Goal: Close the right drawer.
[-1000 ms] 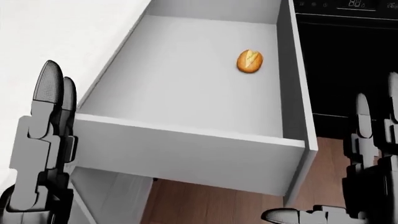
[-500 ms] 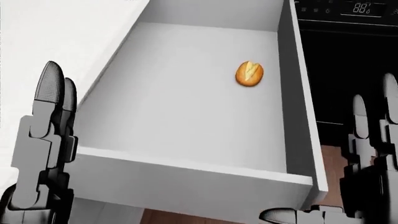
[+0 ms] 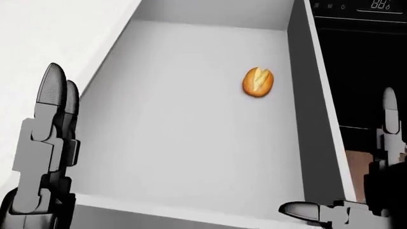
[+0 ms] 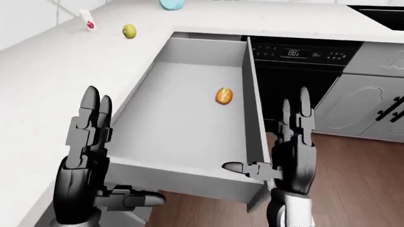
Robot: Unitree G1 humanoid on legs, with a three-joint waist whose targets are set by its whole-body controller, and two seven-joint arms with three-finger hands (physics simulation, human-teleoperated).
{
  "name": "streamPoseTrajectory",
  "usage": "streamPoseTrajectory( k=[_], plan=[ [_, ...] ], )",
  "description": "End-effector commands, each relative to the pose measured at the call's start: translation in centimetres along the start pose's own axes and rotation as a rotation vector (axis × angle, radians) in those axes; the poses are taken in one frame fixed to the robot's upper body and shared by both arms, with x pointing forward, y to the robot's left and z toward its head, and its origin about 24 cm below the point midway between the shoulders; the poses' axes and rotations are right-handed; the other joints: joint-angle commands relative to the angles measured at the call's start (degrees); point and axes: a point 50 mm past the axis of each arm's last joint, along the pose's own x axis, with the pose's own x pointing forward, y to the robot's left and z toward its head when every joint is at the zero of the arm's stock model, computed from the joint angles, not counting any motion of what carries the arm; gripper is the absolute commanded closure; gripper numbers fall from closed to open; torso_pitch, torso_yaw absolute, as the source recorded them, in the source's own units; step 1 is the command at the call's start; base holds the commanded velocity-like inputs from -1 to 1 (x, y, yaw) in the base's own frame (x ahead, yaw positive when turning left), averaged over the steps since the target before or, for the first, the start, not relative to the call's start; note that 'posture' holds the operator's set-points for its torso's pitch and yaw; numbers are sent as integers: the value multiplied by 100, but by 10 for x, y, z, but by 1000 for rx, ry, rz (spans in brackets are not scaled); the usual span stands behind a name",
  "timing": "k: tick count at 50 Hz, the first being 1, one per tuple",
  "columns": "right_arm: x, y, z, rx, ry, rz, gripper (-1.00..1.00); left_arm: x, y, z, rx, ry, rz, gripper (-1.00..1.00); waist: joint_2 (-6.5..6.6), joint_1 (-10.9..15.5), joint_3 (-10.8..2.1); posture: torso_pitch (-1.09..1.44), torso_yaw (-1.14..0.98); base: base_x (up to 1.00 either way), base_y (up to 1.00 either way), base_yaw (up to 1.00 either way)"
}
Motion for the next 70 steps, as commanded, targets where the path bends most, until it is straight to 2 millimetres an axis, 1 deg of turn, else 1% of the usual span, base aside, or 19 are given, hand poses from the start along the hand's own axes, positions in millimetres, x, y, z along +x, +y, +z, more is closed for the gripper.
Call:
streamPoseTrajectory(
  k=[1,9,17,21,23,28,29,30,32,35,36,38,40,43,48,52,60,67,70],
  plan=[
    [6,-1,19,7,-105,3,-100,2,4,13,-1,-77,25,-100,-39,4,-102,0,0,0,0,0],
    [20,-19,27,-31,-146,-71,-100,2,3,12,-1,-75,23,-100,-42,-20,-106,0,0,0,0,0],
    [47,-67,37,-124,-197,-247,-100,2,3,11,-1,-74,22,-100,-103,3,-38,0,0,0,0,0],
    [55,-87,30,-161,-197,-312,-100,2,3,11,-1,-74,21,-100,-142,20,-5,0,0,0,0,0],
    [58,-92,26,-182,-194,-333,-100,2,2,11,0,-73,21,-100,-163,22,3,0,0,0,0,0],
    [69,-115,-4,-243,-131,-404,-100,2,2,11,-1,-72,20,-100,-204,28,19,0,0,0,0,0],
    [73,-126,-18,-259,-101,-440,-100,2,2,11,-1,-72,20,-100,-213,29,14,0,0,0,0,0],
    [74,-130,-23,-268,-89,-451,-100,2,2,11,-1,-72,20,-100,-219,32,23,0,0,0,0,0],
    [77,-141,-45,-313,-33,-504,-100,2,2,10,-2,-70,19,-100,-236,27,13,0,0,0,0,0],
    [80,-148,-76,-327,36,-512,-100,2,2,10,-3,-70,19,-100,-251,19,1,0,0,0,0,0],
    [80,-150,-82,-339,45,-521,-100,3,2,10,-3,-70,19,-100,-254,8,-7,0,0,0,0,0],
    [77,-152,-96,-353,91,-532,-100,3,1,10,-4,-69,18,-100,-258,-3,-29,0,0,0,0,0],
    [73,-155,-103,-369,132,-546,-100,3,1,10,-4,-69,18,-100,-254,-7,-43,0,0,0,0,0],
    [59,-154,-117,-395,199,-564,-100,3,1,10,-4,-68,17,-100,-246,11,-56,0,0,0,0,0],
    [48,-148,-135,-422,325,-566,-100,3,1,9,-5,-66,14,-100,-258,26,-80,0,0,0,0,0],
    [42,-136,-148,-455,398,-524,-100,3,1,9,-6,-66,14,-100,-272,32,-89,0,0,0,0,0],
    [30,-120,-164,-509,478,-464,-100,3,1,9,-5,-65,14,-100,-276,57,-106,0,0,0,0,0],
    [27,-111,-170,-518,499,-424,-100,3,1,9,-5,-66,15,-100,-268,67,-120,0,0,0,0,0],
    [28,-104,-172,-472,501,-364,-100,3,1,8,-4,-63,16,-100,-267,66,-128,0,0,0,0,0]
  ],
)
